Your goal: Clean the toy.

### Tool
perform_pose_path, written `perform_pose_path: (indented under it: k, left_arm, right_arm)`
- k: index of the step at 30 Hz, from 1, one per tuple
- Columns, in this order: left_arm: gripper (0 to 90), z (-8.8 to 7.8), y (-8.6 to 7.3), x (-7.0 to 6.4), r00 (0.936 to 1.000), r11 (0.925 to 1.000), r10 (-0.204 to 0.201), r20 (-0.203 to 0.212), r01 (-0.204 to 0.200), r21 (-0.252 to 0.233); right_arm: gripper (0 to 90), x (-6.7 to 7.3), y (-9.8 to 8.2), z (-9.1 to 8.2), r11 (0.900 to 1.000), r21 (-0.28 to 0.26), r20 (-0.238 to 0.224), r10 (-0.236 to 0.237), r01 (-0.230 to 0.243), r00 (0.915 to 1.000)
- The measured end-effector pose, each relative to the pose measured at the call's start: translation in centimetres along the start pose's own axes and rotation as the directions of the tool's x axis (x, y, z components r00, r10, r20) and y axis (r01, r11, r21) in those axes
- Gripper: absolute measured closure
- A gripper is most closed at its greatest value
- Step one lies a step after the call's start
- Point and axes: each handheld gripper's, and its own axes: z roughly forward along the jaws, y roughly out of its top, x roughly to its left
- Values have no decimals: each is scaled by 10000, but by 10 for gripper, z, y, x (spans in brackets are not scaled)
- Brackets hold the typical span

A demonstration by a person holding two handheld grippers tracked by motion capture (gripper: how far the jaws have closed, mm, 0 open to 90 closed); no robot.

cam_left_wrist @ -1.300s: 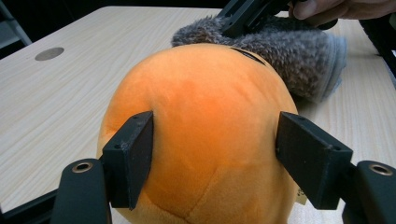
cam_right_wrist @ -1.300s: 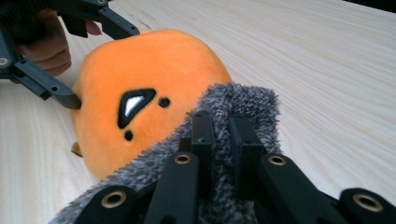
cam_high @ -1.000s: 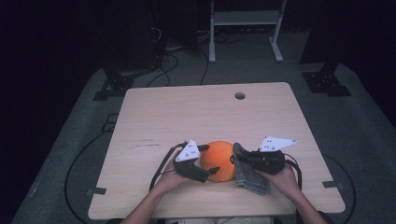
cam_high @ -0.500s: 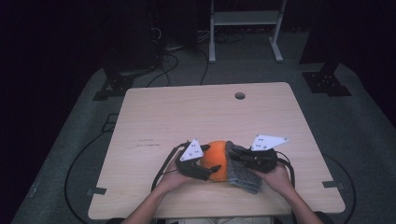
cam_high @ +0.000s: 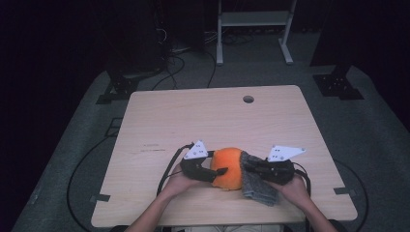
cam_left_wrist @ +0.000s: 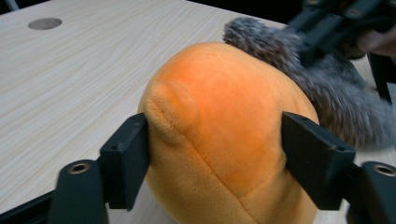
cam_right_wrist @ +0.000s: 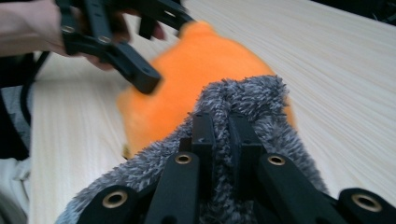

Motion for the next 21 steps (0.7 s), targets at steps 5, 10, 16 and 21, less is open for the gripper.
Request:
perform_pose_path:
  k: [5,10,16,21]
  left_arm:
    - [324,1,-1,-6,9990,9989,454,-16,-454,-149]
    - [347,0,-1,-12,9948,9949,999,-177,-1000,-83]
    - [354,-1,-1,-10,9961,9960,883,-60,-884,-141]
    - [357,0,2,-16,9914,9914,1306,-47,-1306,-97]
  right_arm:
    - [822,-7,-4,-9,9991,-3,183,420,-420,9989]
    - [822,3,20,2,9992,-380,-86,-88,85,9999]
    - [824,-8,2,-1,9995,15,306,300,-301,9991]
    - [824,-6,0,-12,9983,-275,176,510,-505,9985]
